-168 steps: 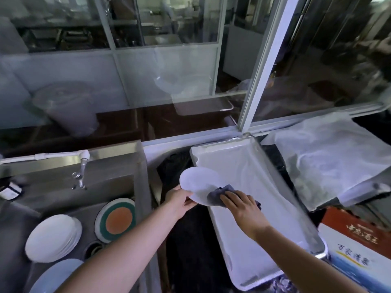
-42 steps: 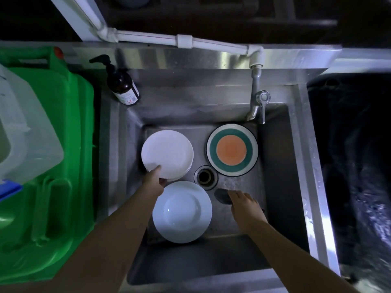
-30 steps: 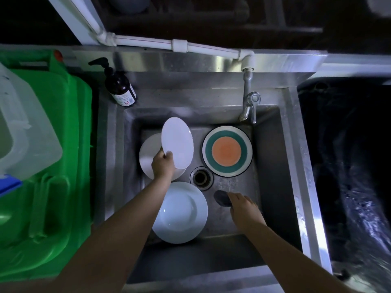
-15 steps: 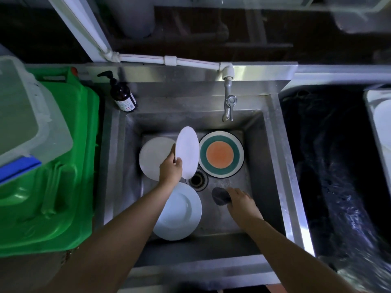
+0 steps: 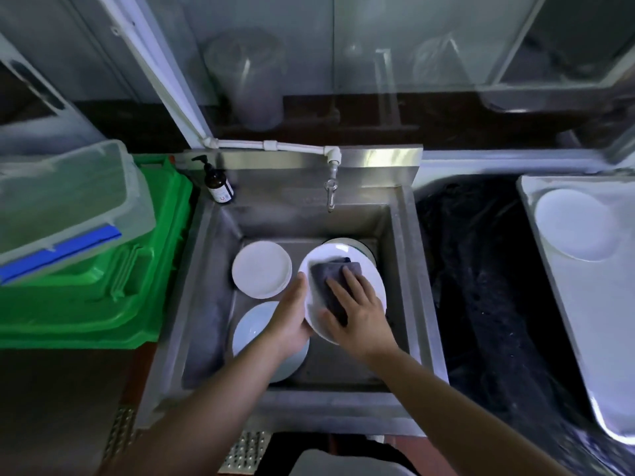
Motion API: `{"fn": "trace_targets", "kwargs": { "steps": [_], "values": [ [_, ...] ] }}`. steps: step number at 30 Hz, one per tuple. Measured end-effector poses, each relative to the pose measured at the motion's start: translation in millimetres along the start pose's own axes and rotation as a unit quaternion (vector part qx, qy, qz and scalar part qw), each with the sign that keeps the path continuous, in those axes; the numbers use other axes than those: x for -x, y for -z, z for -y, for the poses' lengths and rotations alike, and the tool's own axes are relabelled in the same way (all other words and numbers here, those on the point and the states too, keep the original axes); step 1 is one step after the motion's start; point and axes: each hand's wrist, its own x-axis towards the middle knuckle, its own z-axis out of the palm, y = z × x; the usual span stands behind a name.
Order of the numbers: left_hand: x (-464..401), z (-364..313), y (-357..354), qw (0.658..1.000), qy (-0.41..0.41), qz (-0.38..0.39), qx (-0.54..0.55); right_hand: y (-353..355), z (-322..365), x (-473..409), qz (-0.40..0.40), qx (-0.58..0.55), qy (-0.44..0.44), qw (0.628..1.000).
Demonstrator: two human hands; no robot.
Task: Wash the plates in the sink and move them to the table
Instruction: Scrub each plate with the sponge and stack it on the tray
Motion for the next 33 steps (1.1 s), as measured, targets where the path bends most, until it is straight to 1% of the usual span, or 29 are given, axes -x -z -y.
{"fn": "trace_targets", "kwargs": {
  "steps": [3, 6, 9, 11, 12, 13, 15, 17, 18, 19, 21, 23, 24, 25, 26, 28, 29, 30, 31, 32, 33],
  "values": [
    [24, 2, -16, 1.0, -0.02, 0.019, 0.014, 9, -1, 11, -0.027, -0.021, 0.023, 0.999],
    [41, 0, -27, 0.999, -0.034, 0.034, 0.011, 10, 8, 17, -0.078, -0.038, 0.046, 0.995],
    [49, -7, -30, 0.997, -0.054, 0.047, -0.029, 11, 14, 16, -0.109, -0.012, 0.113, 0.987],
    [54, -14, -29, 0.996, -0.066, 0.049, -0.036, 18, 6, 6, -0.114, 0.027, 0.169, 0.979],
    [57, -18, -28, 0.996, -0.071, 0.048, -0.036, 23, 2, -2, -0.117, 0.044, 0.178, 0.976],
    [59, -21, -26, 0.995, -0.076, 0.053, -0.036, 27, -2, -11, -0.122, 0.055, 0.166, 0.977],
    [61, -26, -22, 0.994, -0.081, 0.066, -0.04, 34, 0, -27, -0.147, 0.045, 0.091, 0.984],
    [61, -33, -20, 0.993, -0.08, 0.077, -0.048, 34, 19, -35, -0.182, 0.013, 0.018, 0.983],
    [62, -38, -21, 0.992, -0.08, 0.081, -0.056, 30, 32, -37, -0.196, -0.003, 0.007, 0.981],
    [60, -42, -19, 0.991, -0.081, 0.088, -0.065, 25, 46, -36, -0.198, -0.01, 0.016, 0.98],
    [58, -50, -13, 0.989, -0.086, 0.091, -0.074, 12, 61, -30, -0.175, 0.003, 0.086, 0.981],
    [56, -57, -3, 0.988, -0.099, 0.091, -0.071, 12, 52, -28, -0.159, 0.035, 0.16, 0.974],
    [56, -60, 2, 0.988, -0.103, 0.093, -0.068, 16, 43, -32, -0.156, 0.047, 0.172, 0.972],
    [56, -63, 6, 0.988, -0.104, 0.093, -0.065, 21, 34, -38, -0.156, 0.05, 0.158, 0.974],
    [58, -65, 8, 0.988, -0.103, 0.093, -0.062, 26, 31, -43, -0.161, 0.036, 0.109, 0.98],
    [58, -67, 10, 0.988, -0.102, 0.098, -0.061, 26, 44, -50, -0.168, -0.016, -0.024, 0.985],
    [57, -67, 10, 0.988, -0.098, 0.098, -0.065, 23, 57, -52, -0.166, -0.033, -0.059, 0.984],
    [56, -69, 11, 0.989, -0.094, 0.097, -0.068, 19, 70, -52, -0.165, -0.039, -0.061, 0.984],
    [54, -72, 12, 0.989, -0.092, 0.096, -0.069, 16, 79, -48, -0.165, -0.036, -0.029, 0.985],
    [53, -76, 14, 0.989, -0.091, 0.095, -0.069, 13, 83, -44, -0.157, -0.019, 0.023, 0.987],
    [50, -79, 16, 0.989, -0.089, 0.097, -0.067, 14, 82, -40, -0.135, 0.0, 0.067, 0.989]
  ]
}}
